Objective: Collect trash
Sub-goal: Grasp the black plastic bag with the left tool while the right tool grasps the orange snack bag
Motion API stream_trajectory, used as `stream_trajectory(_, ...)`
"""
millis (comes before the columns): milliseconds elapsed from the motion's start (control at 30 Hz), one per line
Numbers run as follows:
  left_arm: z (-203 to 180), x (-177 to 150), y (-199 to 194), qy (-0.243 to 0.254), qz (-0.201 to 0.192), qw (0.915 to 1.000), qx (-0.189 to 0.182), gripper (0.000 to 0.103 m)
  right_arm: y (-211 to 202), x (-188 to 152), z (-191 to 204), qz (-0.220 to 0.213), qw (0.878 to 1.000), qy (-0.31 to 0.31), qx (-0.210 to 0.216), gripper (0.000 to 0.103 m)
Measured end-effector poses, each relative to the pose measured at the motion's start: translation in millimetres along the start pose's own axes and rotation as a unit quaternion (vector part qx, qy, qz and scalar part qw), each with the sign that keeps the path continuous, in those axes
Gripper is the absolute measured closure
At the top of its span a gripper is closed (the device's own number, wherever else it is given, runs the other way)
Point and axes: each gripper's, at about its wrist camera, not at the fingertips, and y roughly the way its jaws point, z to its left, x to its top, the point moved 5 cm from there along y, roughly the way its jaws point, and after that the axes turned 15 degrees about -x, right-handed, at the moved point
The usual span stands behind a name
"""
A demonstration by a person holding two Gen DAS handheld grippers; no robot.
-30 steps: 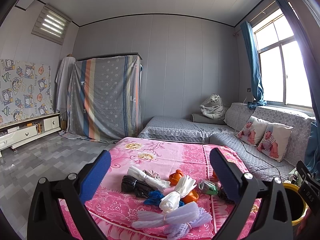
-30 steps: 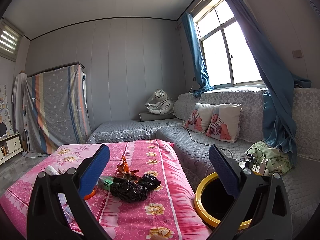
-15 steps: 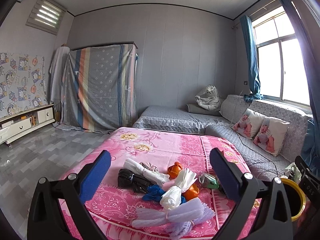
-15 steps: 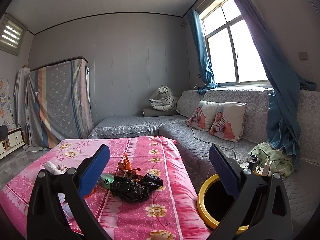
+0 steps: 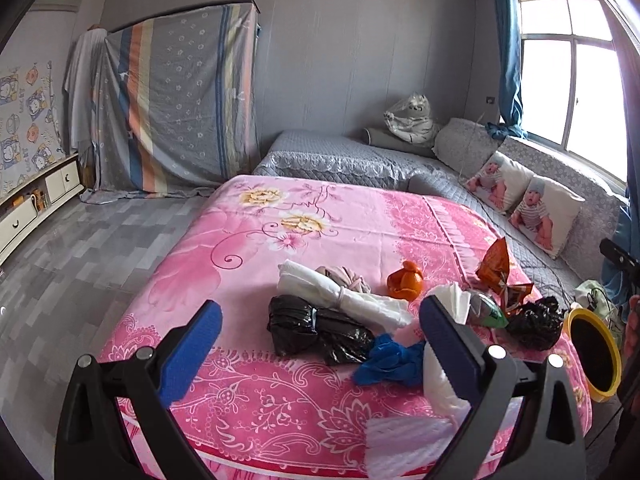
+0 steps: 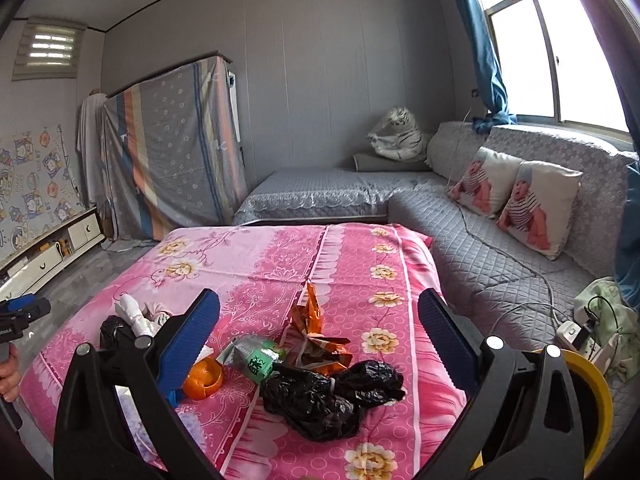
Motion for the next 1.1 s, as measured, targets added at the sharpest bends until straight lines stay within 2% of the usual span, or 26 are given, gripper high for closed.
stream_trajectory(133, 11, -11, 34, 0.000, 0.047, 0.9963, -0.072, 0.008, 53, 0, 14, 0.078, 0.996, -0.002, 0.041, 0.008)
stream_trajectory(167, 14, -14, 42, 0.004, 0.056, 0.9952, -0.080, 0.008, 66, -1, 18, 0.096, 0.995, -0.003, 0.042, 0.008)
stream_trajectory(267, 26, -20, 61, 0.001, 0.073, 0.9935, -0.087, 0.008, 100, -6, 23, 0.140, 0.989, -0.014, 0.046, 0.008)
stream_trajectory(367, 38, -24, 74, -0.012, 0.085, 0.9912, -0.100, 0.008, 129, -10, 23, 0.176, 0.984, -0.015, 0.033, 0.008)
stream_trajectory(533, 45, -31, 96, 0.004, 0.116, 0.9884, -0.098, 0.008, 169, -22, 34, 0.220, 0.975, -0.037, 0.014, 0.008)
stream_trajectory(767, 53, -38, 118, 0.003, 0.140, 0.9844, -0.106, 0.008, 194, -34, 57, 0.234, 0.970, -0.069, 0.014, 0.008)
stream_trajectory(933, 60, -40, 130, -0.009, 0.155, 0.9805, -0.120, 0.008, 208, -41, 60, 0.249, 0.966, -0.069, 0.016, 0.008)
stream_trajectory(1067, 69, -42, 143, -0.039, 0.161, 0.9775, -0.130, 0.015, 214, -46, 63, 0.259, 0.963, -0.067, 0.032, 0.008)
stream_trajectory(1100, 71, -42, 146, -0.048, 0.164, 0.9763, -0.134, 0.020, 215, -47, 64, 0.262, 0.962, -0.068, 0.036, 0.008)
